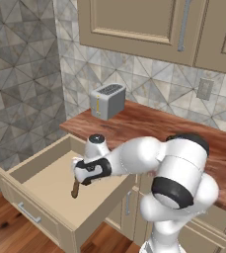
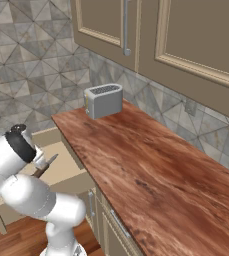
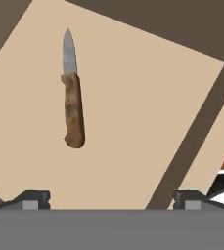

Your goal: Pick up the knife from the drawer and place it on the cutting board. Then place the meat from the plate to the cutting board.

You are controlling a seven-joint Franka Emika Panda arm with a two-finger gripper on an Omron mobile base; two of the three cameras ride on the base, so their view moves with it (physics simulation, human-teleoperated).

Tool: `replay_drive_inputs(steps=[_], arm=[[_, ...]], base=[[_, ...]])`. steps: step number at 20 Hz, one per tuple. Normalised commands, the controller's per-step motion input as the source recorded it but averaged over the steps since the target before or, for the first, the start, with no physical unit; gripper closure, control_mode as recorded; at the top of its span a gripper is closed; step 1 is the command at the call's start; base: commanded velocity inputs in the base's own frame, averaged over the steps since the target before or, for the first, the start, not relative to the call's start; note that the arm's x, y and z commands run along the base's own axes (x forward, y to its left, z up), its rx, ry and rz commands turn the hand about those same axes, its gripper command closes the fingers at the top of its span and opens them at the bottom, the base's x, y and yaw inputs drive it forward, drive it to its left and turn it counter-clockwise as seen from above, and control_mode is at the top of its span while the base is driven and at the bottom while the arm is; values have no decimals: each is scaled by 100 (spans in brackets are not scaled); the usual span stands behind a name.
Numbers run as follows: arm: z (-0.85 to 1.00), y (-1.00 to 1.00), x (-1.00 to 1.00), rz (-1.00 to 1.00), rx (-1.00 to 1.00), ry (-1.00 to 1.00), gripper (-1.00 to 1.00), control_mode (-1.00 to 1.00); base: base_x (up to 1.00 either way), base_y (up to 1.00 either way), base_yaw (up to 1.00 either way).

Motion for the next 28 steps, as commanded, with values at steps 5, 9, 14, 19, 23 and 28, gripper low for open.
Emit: replay_drive_inputs(steps=[5, 9, 14, 19, 23, 28], arm=[[-16, 25, 22, -11, 0, 2, -100, -100], [-4, 6, 5, -3, 0, 6, -100, -100], [-7, 8, 4, 0, 0, 0, -100, -100], [-11, 25, 11, 0, 0, 0, -100, -100], [-15, 8, 4, 0, 0, 0, -100, -100], [-20, 0, 5, 0, -5, 3, -100, -100]], base=[[0, 0, 0], [0, 0, 0], [0, 0, 0], [0, 0, 0], [0, 0, 0], [0, 0, 0]])
